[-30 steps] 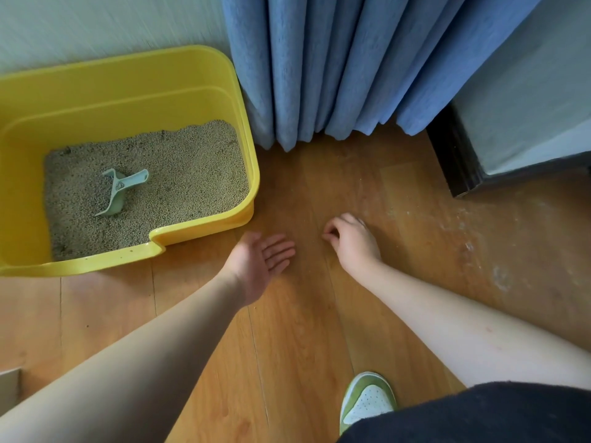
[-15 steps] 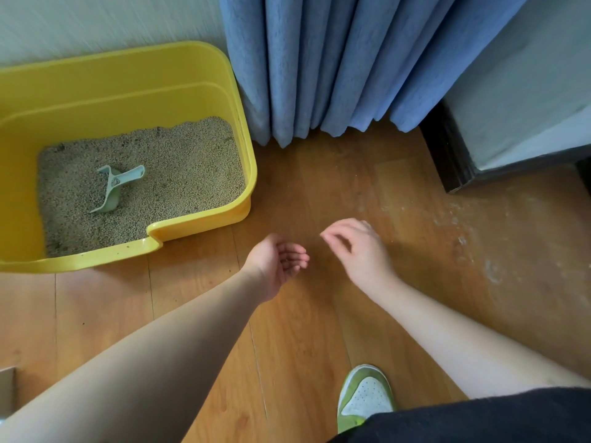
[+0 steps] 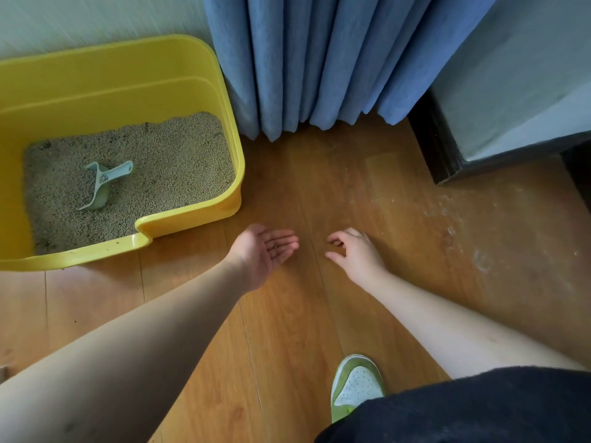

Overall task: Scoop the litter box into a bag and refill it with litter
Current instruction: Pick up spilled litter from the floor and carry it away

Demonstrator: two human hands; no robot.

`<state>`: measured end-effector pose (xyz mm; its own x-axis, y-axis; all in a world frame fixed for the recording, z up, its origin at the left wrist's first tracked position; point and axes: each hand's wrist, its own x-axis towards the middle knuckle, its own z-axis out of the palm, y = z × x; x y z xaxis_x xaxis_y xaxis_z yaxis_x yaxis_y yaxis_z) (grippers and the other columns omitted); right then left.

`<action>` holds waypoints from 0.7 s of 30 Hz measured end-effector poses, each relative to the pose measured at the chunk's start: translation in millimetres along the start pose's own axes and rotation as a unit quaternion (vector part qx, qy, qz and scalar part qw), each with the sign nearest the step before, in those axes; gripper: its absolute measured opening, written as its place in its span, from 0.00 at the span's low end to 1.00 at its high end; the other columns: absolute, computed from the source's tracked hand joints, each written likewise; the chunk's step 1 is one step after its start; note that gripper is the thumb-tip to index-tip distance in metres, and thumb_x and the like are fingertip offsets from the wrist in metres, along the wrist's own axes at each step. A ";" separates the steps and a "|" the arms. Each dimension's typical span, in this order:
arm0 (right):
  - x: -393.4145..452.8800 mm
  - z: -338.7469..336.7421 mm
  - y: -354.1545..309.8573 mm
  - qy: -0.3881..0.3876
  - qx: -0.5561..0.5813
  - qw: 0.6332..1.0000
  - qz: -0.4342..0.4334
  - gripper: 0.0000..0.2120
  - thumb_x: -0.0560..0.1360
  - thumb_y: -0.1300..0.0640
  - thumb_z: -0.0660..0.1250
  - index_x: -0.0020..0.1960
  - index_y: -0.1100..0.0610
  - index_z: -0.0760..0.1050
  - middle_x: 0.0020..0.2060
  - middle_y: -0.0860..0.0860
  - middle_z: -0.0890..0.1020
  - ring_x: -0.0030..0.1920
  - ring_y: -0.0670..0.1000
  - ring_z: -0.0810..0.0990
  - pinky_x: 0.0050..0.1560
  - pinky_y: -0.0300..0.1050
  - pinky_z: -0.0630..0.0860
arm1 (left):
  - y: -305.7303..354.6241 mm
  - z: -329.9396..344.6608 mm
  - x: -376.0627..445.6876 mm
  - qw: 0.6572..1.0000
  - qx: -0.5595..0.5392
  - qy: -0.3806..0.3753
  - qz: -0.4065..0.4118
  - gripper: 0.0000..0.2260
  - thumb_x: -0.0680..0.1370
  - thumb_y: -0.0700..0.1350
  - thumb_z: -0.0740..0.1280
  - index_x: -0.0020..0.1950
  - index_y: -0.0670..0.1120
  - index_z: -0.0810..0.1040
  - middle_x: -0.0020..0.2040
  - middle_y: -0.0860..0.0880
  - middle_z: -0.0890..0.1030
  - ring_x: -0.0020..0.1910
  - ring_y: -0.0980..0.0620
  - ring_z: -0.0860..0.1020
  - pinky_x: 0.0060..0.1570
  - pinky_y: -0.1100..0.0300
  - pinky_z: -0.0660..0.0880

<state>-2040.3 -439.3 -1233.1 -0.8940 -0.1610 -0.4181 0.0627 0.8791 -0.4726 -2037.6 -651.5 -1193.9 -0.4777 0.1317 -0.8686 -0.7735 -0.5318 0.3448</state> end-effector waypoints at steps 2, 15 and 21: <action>3.3 3.4 -3.3 0.011 0.002 1.000 0.000 0.12 0.75 0.51 0.69 0.58 0.49 0.78 0.51 0.45 0.77 0.52 0.46 0.71 0.50 0.41 0.70 | -0.5 -4.7 -0.5 1.000 -0.001 -0.004 -0.004 0.23 0.83 0.47 0.49 0.56 0.33 0.78 0.52 0.36 0.83 0.53 0.42 0.82 0.52 0.55 0.78; 8.6 -5.3 -27.8 0.046 -0.001 0.998 -0.045 0.05 0.76 0.50 0.67 0.47 0.50 0.78 0.44 0.43 0.74 0.50 0.47 0.72 0.45 0.42 0.70 | -2.3 -11.3 3.1 0.999 0.034 0.015 -0.012 0.24 0.83 0.47 0.47 0.54 0.35 0.79 0.52 0.36 0.83 0.53 0.42 0.82 0.54 0.54 0.78; -11.8 -9.1 -72.8 0.030 0.052 0.987 -0.147 0.05 0.77 0.51 0.66 0.48 0.51 0.80 0.46 0.43 0.75 0.52 0.47 0.70 0.52 0.42 0.70 | -6.2 0.4 2.4 0.999 0.026 0.012 -0.020 0.20 0.82 0.46 0.51 0.57 0.34 0.77 0.52 0.36 0.82 0.48 0.42 0.81 0.49 0.53 0.80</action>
<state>-2038.3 -497.3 -1186.7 -0.9046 -0.3736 -0.2054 -0.1620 0.7468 -0.6450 -2034.1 -647.5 -1197.9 -0.4365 0.1318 -0.8900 -0.8123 -0.4830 0.3268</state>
